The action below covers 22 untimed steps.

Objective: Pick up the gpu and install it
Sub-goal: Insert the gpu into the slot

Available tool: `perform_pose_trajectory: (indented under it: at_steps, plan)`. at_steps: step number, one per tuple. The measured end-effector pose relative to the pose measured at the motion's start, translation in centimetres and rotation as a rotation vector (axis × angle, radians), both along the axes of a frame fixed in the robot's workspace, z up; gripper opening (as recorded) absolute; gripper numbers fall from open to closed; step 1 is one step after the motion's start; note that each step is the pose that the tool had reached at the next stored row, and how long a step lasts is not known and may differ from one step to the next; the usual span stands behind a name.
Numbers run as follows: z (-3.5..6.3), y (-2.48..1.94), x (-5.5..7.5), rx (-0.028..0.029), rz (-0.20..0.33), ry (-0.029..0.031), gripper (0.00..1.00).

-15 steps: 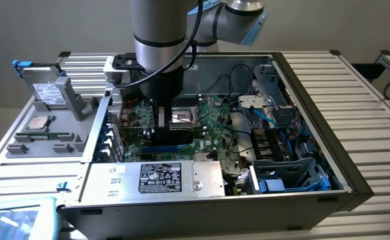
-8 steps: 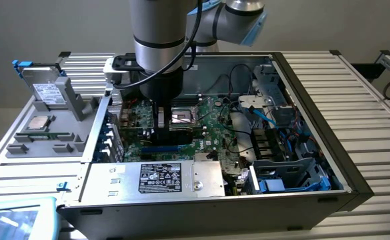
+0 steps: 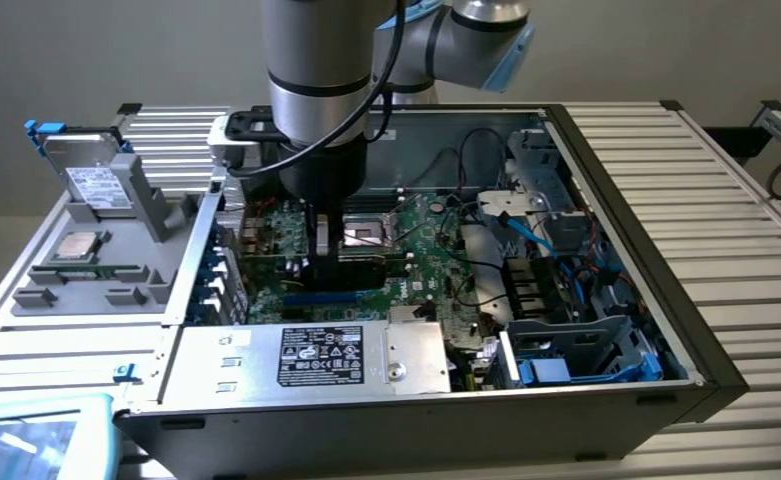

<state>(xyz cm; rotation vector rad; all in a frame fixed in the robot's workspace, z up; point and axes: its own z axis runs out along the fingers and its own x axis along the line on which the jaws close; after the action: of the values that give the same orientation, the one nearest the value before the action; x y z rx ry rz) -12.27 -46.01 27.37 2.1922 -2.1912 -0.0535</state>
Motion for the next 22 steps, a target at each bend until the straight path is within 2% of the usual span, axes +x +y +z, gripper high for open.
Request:
perform_pose_trajectory:
  at_steps: [1,2,22]
  plan:
    - [-0.01,0.01,0.00,-0.0032,0.000,0.0001,0.28]
    - [-0.01,0.00,0.00,-0.0040,0.000,0.0004,0.28]
    - [-0.40,0.39,-0.34,-0.0042,0.000,0.0011,0.28]
